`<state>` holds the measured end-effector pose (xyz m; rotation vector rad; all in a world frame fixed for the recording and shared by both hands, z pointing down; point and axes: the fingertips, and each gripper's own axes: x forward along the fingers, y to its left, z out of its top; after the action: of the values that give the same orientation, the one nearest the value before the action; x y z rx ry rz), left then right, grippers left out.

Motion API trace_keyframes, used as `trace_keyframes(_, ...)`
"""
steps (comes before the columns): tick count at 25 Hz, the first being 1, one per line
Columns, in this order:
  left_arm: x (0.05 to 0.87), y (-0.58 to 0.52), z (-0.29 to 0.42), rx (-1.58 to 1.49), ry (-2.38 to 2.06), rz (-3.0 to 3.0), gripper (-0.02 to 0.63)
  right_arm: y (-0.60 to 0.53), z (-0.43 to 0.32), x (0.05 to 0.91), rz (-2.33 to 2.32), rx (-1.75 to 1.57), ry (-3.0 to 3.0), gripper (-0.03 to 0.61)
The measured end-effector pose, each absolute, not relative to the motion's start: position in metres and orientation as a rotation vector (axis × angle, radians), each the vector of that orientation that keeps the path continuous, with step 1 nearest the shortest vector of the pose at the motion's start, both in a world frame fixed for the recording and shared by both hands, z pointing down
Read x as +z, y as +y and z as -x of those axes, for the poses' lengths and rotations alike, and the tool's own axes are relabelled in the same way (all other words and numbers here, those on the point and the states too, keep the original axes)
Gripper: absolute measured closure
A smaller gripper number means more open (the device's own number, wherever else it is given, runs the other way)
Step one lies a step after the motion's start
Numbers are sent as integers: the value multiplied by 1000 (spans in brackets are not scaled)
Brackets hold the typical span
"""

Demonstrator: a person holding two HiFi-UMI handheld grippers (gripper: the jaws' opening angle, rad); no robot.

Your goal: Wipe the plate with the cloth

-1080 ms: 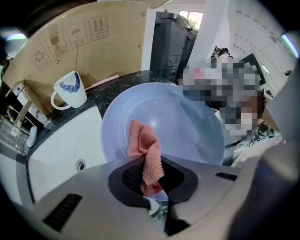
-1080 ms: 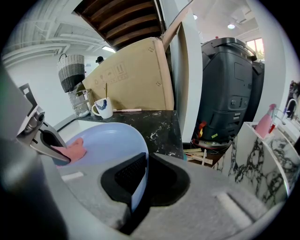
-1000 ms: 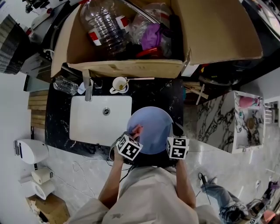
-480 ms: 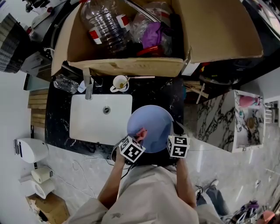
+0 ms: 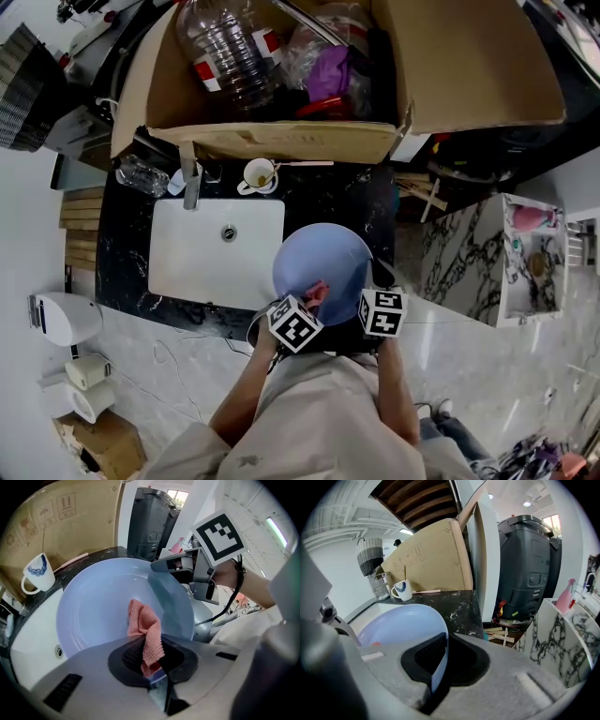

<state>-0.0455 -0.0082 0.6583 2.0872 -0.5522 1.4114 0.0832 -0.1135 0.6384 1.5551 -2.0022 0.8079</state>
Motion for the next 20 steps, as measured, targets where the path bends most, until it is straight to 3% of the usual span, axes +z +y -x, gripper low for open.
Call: trace_keyframes(20, 655, -2, -7, 1398, -379, -2193, 580, -112, -83, 639, -1519, 840, -2034, 551)
